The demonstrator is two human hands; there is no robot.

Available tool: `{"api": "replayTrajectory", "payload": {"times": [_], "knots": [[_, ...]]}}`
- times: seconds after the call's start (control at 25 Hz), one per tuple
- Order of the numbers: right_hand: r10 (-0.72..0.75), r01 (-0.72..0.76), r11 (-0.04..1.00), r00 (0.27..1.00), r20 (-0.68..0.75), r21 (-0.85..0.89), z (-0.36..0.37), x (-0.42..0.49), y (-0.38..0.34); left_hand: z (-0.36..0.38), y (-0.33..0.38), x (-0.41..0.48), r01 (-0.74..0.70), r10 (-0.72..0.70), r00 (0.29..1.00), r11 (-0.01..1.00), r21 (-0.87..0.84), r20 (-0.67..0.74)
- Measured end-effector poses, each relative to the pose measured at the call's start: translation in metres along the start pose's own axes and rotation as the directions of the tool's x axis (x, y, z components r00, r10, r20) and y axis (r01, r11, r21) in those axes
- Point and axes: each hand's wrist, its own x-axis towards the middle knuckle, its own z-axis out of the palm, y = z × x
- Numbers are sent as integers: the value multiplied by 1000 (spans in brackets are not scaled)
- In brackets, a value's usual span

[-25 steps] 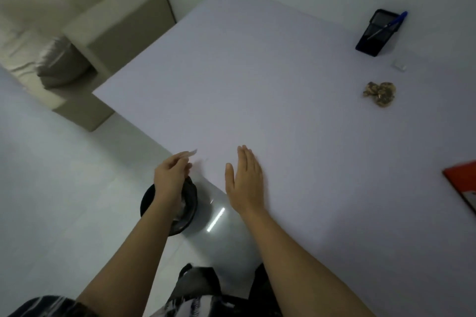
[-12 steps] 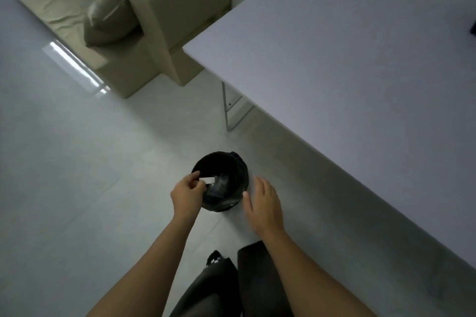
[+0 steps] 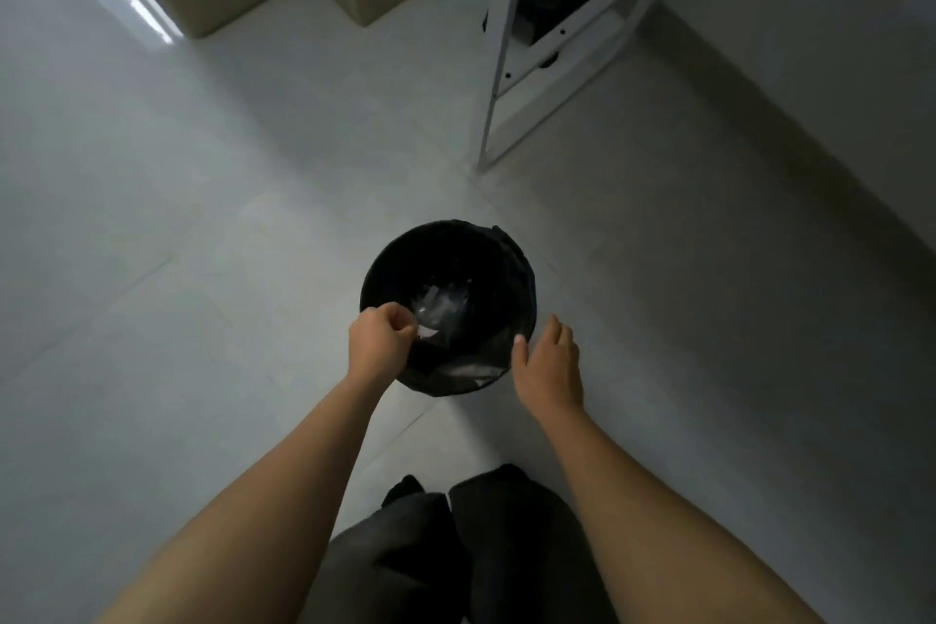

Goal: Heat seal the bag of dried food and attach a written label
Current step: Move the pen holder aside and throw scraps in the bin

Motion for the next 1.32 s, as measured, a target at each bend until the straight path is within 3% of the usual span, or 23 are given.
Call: {"api": "replayTrajectory", "payload": {"times": [0.16,0.28,0.44,0.6,0.84,1.04,1.16,1.32], "knots": [[17,-17,998,1000,-12,-65,64,58,29,52,-34,63,-11,12,1000,999,-33,18],[96,-92,993,994,-60,74,97,82,45,87,-56,100,-4,4,999,1000,-9,44],[66,-25,979,978,-198,203,116,84,55,110,-68,119,64,-65,998,995,73,16],[46,-38,997,990,-130,64,90,70,44,84,-47,93,63,-57,997,984,169,-43],[-116,114,993,988,-99,-28,-47,-41,-41,-38,52,-26,-88,94,995,986,143,-31],[-108,147,982,951,-291,116,-228,-168,-105,-156,184,-184,-299,299,952,954,17,-65],[-75,167,971,895,-439,174,-325,-202,-110,-179,262,-246,-485,482,873,874,-28,-74],[17,88,989,734,-679,119,-442,-226,-66,-156,381,-303,-718,718,696,695,-23,1]]}}
